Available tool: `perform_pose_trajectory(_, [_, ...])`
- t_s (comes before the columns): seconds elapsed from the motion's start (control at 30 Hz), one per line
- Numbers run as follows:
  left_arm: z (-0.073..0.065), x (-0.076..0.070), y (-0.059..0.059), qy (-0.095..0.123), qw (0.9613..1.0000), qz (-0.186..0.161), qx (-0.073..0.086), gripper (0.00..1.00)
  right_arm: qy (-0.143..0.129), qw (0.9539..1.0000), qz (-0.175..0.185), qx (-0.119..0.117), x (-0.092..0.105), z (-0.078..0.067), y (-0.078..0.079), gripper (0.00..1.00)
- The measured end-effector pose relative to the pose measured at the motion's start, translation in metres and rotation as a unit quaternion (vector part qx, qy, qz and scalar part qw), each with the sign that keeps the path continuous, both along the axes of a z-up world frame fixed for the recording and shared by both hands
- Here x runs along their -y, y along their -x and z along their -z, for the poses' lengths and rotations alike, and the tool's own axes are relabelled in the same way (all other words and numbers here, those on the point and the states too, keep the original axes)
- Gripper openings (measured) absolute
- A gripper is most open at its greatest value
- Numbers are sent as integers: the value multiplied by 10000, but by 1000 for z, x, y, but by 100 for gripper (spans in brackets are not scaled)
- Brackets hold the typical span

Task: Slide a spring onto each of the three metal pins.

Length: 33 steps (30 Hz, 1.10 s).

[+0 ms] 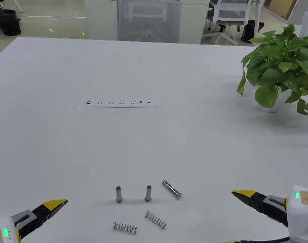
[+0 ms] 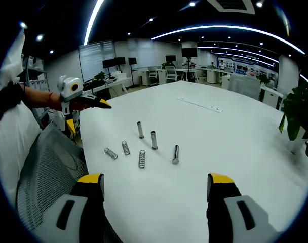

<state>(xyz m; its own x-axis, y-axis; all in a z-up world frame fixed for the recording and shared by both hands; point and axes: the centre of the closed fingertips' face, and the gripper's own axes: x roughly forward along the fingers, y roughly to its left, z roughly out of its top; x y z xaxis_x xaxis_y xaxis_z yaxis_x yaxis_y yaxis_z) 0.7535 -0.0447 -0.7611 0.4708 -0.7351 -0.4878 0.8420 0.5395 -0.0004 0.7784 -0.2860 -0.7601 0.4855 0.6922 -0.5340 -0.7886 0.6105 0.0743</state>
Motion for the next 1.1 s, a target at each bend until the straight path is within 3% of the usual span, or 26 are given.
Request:
perform_pose_trajectory(0.57, [0, 1, -5, 58, 10000, 6, -27, 100, 140, 9997, -208, 20, -11, -10, -19, 83])
perform_pose_trajectory(1.1, [-1, 3, -16, 156, 9999, 3, -20, 100, 416, 9976, -552, 58, -39, -17, -62, 73])
